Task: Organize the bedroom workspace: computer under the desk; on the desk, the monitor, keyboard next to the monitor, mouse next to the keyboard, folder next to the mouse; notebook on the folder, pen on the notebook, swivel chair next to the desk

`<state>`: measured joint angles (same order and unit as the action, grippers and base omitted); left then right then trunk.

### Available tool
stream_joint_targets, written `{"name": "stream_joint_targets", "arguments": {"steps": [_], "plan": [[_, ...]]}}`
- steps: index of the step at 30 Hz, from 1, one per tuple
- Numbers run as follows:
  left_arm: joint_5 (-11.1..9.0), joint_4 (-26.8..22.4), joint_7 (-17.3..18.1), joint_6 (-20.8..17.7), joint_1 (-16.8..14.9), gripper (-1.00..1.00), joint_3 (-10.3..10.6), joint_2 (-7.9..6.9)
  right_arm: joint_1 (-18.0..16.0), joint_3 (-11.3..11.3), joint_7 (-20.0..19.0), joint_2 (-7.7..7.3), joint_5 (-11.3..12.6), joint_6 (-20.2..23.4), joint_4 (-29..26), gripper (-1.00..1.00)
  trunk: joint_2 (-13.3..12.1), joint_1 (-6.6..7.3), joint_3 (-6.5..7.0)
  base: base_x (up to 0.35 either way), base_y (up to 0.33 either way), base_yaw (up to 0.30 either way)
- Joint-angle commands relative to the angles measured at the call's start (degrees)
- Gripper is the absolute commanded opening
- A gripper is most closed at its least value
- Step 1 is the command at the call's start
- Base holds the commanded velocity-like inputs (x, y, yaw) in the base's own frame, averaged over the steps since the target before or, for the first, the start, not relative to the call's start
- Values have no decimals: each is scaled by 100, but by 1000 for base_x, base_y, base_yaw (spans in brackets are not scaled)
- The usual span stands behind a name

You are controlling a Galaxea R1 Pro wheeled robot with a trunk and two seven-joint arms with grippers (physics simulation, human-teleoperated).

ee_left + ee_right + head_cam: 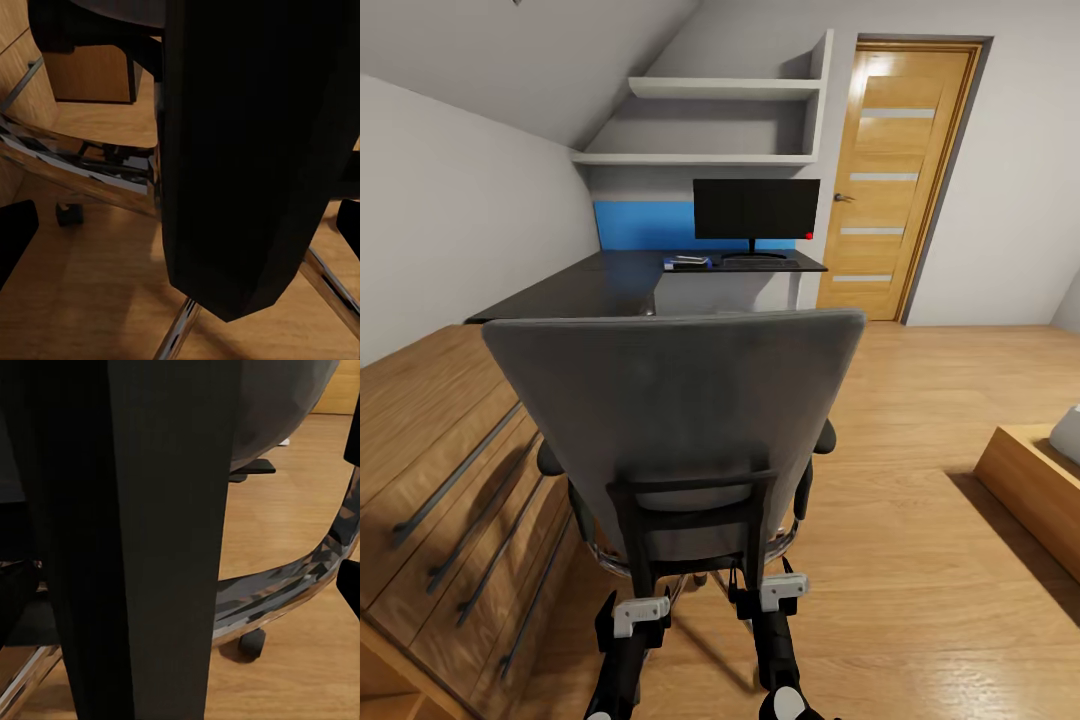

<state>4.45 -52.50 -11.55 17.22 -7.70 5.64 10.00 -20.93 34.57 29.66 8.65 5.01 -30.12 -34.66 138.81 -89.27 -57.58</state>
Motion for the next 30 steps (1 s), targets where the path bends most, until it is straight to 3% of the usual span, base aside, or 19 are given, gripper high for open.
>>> {"name": "stream_joint_targets", "arguments": {"steps": [1,13,30], "plan": [[47,3,-47,9,-3,100,7,0,-8,41,31,-4,52,-29,4,100,2,1,-5,0,0,0],[52,38,-49,9,-1,100,7,0,-8,41,31,-4,52,-29,30,100,2,1,-5,101,49,0],[55,49,-49,18,-1,100,7,0,-8,38,31,-6,52,-29,56,100,2,1,-5,9,3,0]]}}
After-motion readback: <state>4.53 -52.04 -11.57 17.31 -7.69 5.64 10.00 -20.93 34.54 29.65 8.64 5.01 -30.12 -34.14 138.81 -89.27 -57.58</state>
